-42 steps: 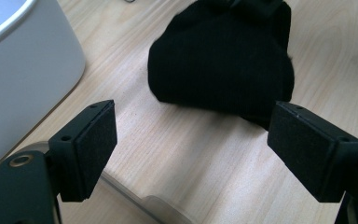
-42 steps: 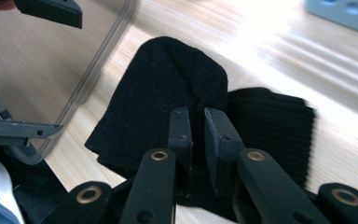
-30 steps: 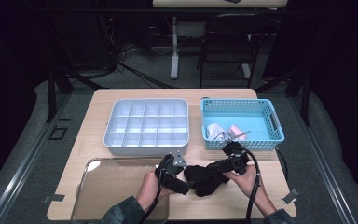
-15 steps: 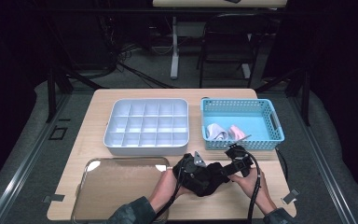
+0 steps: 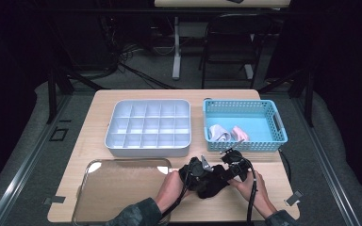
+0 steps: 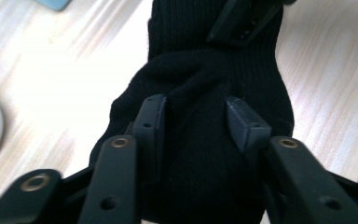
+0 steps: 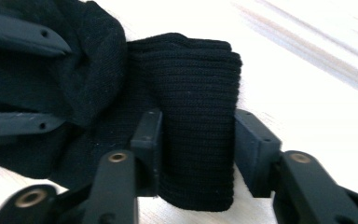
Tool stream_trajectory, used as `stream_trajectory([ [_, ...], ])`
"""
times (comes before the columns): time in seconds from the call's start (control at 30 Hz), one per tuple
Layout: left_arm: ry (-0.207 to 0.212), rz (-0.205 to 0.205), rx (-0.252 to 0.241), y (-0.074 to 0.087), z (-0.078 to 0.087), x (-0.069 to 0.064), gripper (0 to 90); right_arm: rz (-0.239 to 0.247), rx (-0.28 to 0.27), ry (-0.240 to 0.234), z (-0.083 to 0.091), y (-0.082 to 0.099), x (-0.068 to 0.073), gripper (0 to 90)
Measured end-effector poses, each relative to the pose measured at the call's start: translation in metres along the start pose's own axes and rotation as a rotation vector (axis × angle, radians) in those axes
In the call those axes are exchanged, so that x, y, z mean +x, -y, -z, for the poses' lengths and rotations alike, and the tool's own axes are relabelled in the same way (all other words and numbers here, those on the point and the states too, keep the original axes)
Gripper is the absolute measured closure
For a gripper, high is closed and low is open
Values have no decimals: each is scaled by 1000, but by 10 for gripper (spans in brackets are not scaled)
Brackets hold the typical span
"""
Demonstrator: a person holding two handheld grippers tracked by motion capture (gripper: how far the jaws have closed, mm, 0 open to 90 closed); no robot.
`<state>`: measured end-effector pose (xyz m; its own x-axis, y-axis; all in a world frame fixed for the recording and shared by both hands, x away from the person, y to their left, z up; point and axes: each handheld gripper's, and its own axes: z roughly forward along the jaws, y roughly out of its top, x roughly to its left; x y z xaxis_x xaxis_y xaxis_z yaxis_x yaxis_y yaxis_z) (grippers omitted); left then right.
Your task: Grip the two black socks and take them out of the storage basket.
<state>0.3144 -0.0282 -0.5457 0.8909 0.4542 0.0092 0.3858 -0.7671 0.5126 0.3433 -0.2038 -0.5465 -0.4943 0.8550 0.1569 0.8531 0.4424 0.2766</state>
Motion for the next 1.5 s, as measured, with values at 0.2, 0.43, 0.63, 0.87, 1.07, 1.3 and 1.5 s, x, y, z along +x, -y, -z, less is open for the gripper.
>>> stream_trajectory([
  [0.2,1,2,-16,3,-1,3,762,-11,-26,-33,-1,1,1,685],
  [0.43,-2,41,-94,8,8,9,786,14,-25,-52,9,1,-3,715],
  [0.63,-24,63,-142,15,17,12,775,12,-56,-29,19,3,-5,716],
  [0.87,-24,82,-140,20,18,15,754,9,-66,-13,25,5,-10,717],
  [1.07,-19,95,-117,24,17,17,709,6,-58,-3,27,6,-12,717],
  [1.3,-21,110,-106,27,18,21,666,12,-62,-2,29,7,-15,717],
  [1.5,-3,140,-105,31,21,27,629,12,-67,-17,30,8,-16,717],
])
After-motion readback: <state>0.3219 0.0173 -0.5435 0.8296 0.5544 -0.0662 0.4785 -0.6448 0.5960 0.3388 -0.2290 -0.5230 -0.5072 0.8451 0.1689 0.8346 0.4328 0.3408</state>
